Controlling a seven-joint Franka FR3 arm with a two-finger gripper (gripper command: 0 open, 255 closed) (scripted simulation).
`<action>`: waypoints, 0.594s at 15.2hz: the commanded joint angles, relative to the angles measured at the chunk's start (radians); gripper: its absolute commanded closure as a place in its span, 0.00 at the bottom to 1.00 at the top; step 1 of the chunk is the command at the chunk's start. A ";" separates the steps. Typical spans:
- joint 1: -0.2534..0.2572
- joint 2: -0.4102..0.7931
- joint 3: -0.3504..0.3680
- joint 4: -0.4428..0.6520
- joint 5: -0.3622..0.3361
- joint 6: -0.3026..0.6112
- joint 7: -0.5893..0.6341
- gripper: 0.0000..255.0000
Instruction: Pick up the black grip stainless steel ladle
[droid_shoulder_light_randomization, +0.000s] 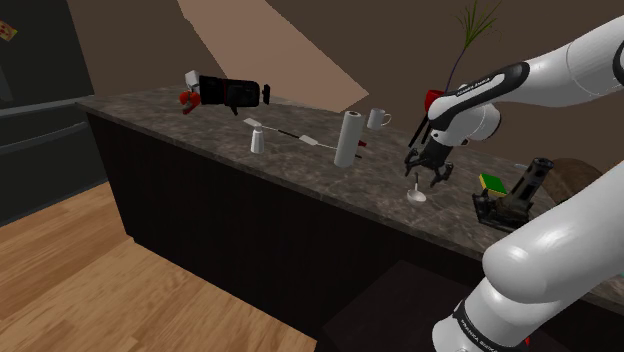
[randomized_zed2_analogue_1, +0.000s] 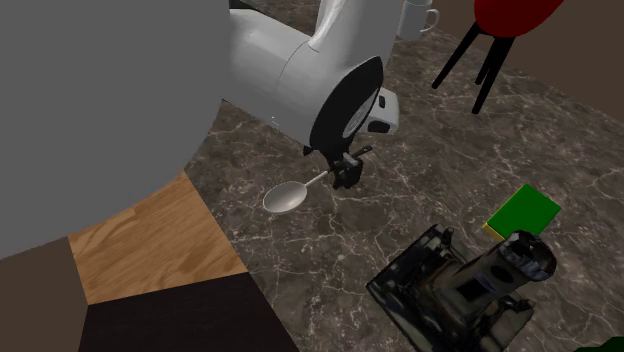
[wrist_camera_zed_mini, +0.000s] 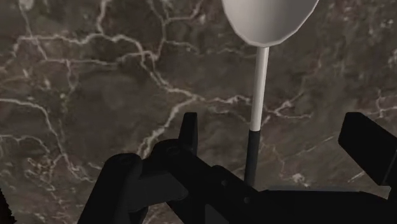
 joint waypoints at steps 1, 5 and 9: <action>0.002 0.017 -0.004 -0.010 0.009 0.027 -0.008 0.00; 0.005 0.043 -0.007 -0.024 0.024 0.064 -0.023 0.00; 0.006 0.044 -0.008 -0.022 0.024 0.064 -0.023 1.00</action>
